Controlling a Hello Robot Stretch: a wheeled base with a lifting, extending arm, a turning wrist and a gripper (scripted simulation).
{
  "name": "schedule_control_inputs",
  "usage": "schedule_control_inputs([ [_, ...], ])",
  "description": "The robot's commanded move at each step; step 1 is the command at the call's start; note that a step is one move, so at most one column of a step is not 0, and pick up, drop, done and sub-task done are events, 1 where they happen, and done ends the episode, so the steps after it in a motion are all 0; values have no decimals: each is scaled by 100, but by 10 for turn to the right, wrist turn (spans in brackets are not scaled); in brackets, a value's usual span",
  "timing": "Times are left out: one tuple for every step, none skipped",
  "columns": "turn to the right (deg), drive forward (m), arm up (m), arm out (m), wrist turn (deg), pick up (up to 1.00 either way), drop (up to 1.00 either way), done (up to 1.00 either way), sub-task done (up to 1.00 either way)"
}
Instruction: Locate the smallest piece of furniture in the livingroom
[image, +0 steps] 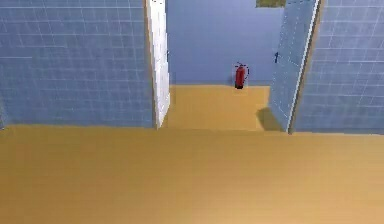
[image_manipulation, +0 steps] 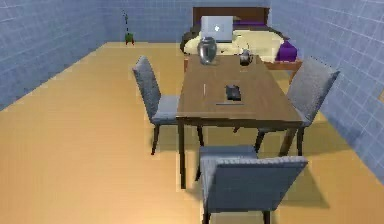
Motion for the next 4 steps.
schedule_control_inputs([
  [0,100,0,0,0,0,0,0,0],
  [0,100,0,0,0,0,0,0,0],
  [0,100,0,0,0,0,0,0,0],
  [60,0,0,0,0,0,0,0,0],
])
